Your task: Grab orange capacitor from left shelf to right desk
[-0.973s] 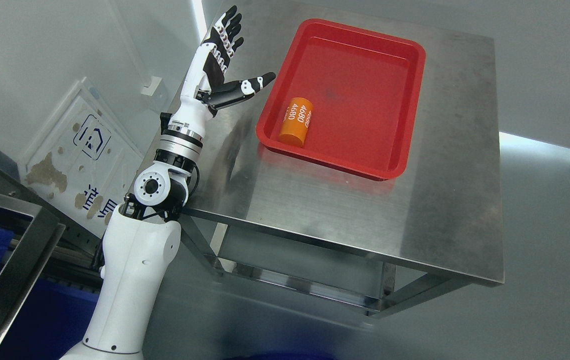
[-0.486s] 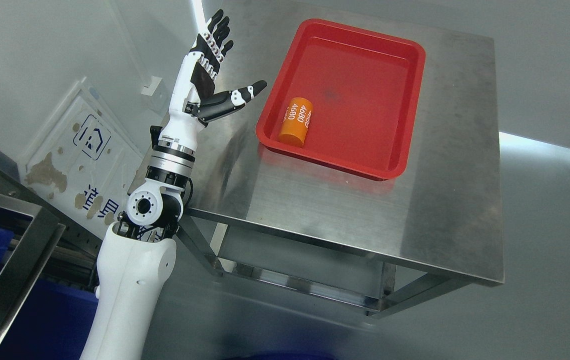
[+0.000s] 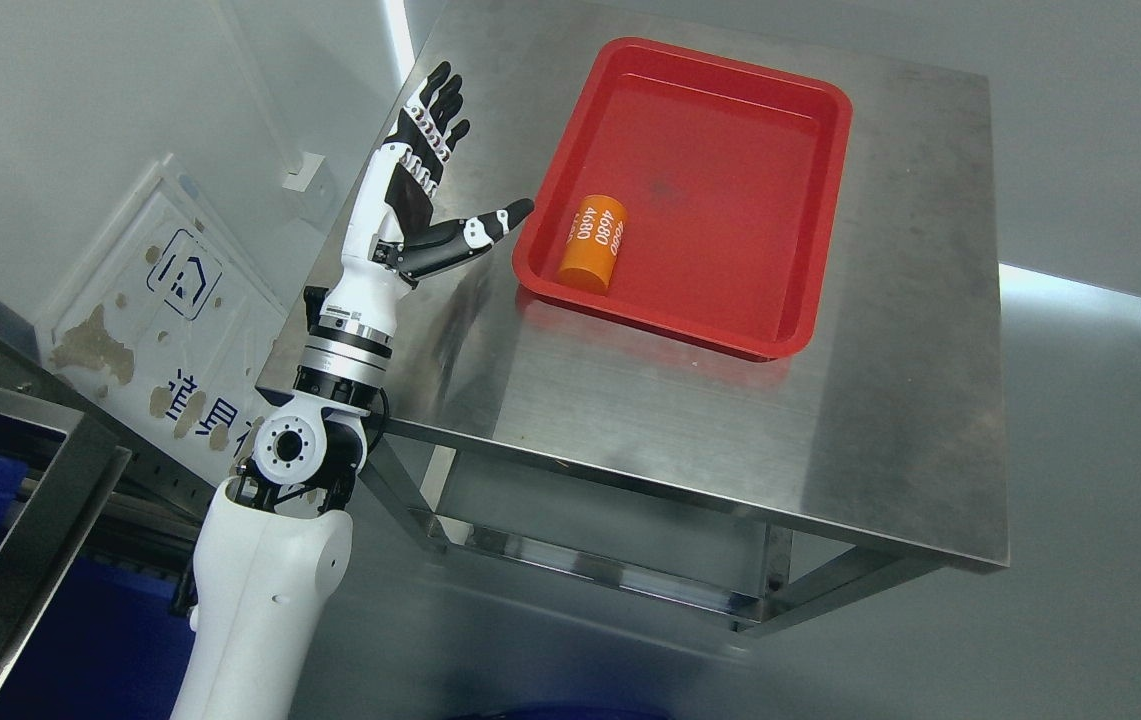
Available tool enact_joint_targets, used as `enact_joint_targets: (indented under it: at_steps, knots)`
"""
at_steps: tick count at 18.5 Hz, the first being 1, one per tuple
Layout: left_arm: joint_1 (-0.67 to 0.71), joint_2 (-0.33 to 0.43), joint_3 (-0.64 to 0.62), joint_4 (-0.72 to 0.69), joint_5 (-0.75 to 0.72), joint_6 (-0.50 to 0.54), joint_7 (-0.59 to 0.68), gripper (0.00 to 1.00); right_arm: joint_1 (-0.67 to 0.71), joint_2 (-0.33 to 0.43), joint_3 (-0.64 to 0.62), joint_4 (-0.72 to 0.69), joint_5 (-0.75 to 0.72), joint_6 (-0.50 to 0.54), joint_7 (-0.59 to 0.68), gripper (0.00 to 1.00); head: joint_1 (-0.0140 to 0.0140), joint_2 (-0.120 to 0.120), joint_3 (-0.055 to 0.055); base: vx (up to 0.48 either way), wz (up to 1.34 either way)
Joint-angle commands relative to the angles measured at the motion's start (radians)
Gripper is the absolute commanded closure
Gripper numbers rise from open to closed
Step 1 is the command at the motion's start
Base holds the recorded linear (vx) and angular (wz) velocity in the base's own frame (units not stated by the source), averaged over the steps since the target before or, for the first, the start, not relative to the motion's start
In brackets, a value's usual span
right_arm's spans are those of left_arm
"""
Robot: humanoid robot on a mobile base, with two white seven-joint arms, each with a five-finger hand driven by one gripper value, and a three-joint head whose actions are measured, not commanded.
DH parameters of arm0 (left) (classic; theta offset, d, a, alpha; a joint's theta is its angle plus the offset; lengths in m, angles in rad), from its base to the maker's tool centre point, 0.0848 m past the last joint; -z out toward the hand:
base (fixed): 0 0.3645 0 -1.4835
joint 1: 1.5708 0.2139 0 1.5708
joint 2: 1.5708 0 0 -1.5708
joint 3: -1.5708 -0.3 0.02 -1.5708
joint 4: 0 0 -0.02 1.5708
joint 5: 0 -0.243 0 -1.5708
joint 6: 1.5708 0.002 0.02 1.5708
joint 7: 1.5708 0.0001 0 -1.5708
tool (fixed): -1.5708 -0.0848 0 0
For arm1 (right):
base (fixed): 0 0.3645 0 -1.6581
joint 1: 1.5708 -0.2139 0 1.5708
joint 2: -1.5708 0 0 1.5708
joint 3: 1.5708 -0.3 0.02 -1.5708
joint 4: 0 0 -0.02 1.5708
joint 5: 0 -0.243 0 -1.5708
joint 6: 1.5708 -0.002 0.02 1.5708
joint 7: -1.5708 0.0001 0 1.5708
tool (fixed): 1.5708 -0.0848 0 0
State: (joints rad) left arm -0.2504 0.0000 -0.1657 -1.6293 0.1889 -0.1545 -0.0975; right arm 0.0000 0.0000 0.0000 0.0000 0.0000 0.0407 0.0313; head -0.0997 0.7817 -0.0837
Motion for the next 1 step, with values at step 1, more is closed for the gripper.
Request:
enact_joint_targets:
  at_steps: [1]
  knots:
    - [0.014, 0.017, -0.003, -0.023, 0.0, 0.0, -0.001, 0.01, 0.034, -0.017, -0.012, -0.023, 0.0, -0.001, -0.001, 0.0, 0.0, 0.0, 0.0, 0.0, 0.0]
